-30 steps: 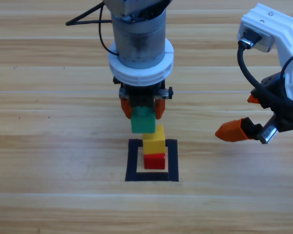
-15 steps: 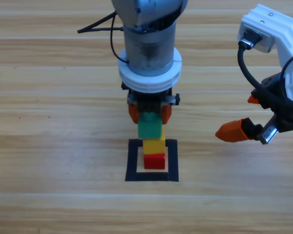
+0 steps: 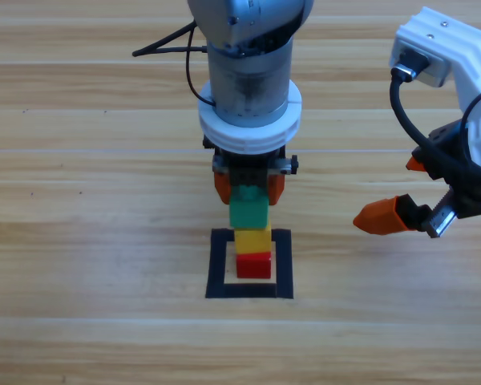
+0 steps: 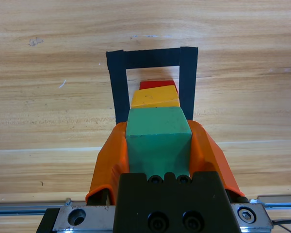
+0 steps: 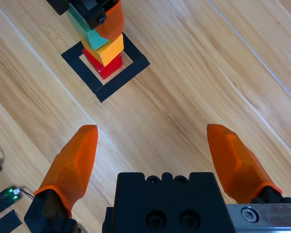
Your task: Stack the blocks in the rectangular block: red at the bottom, yellow in the middle, green on top
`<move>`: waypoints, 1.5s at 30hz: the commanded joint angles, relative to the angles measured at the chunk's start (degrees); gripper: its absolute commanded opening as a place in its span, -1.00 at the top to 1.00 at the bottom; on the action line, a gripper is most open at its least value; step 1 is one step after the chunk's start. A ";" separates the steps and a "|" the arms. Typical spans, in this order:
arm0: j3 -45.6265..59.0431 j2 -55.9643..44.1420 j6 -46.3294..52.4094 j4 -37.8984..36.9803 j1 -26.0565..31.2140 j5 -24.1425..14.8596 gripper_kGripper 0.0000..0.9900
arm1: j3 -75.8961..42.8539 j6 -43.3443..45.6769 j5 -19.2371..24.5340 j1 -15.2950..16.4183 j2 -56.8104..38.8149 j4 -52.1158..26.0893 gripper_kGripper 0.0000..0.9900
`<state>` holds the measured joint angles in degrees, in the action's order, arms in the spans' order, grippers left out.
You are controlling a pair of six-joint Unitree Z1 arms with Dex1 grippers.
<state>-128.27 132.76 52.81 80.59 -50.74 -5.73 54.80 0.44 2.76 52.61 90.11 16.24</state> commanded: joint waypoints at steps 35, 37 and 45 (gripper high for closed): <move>0.56 -6.47 -0.60 0.36 -2.08 -4.47 -1.00 | -2.15 1.05 -1.09 -1.45 0.68 -0.34 -1.00; 2.67 -14.20 -0.16 0.36 -2.52 -7.54 -1.00 | -2.15 1.05 -1.09 -1.45 0.68 -0.34 -1.00; 25.96 -39.16 1.69 -4.21 -13.42 -24.24 -1.00 | -1.98 1.05 -1.00 -1.45 1.12 -0.34 -1.00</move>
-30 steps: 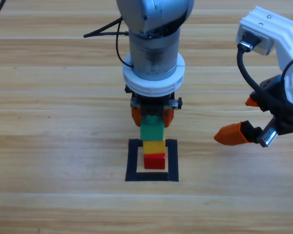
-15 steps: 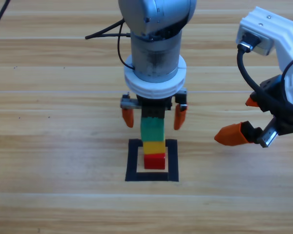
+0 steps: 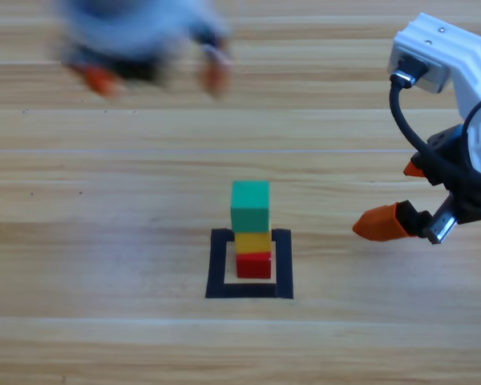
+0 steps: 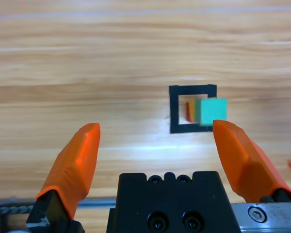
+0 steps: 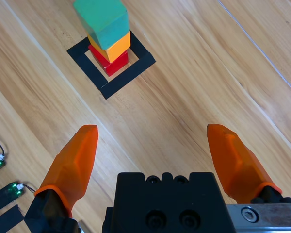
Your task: Stack the blocks in the rectangular block: red at the bottom, yellow in the middle, green on top
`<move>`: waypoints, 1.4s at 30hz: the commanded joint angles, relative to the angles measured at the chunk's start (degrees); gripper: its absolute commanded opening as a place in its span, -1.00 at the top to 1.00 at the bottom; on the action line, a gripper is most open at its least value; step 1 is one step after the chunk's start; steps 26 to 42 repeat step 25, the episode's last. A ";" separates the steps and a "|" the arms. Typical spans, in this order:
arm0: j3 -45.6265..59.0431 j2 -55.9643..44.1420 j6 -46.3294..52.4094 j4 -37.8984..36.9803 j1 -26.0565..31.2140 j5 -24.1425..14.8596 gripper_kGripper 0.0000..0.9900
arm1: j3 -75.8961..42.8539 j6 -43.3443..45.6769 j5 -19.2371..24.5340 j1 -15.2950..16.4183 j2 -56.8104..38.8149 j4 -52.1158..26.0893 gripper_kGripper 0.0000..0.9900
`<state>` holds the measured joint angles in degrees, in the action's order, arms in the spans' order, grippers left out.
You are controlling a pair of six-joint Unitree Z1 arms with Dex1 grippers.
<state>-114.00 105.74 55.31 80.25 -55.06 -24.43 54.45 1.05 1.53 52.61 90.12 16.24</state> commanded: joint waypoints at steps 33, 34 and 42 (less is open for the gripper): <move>57.67 -25.85 -11.98 -41.67 -17.45 -7.82 -1.00 | -1.63 0.44 0.75 -1.45 1.38 -0.42 -1.00; 57.67 -25.85 -11.98 -41.67 -17.45 -7.82 -1.00 | -1.63 0.44 0.75 -1.45 1.38 -0.42 -1.00; 57.67 -25.85 -11.98 -41.67 -17.45 -7.82 -1.00 | -1.63 0.44 0.75 -1.45 1.38 -0.42 -1.00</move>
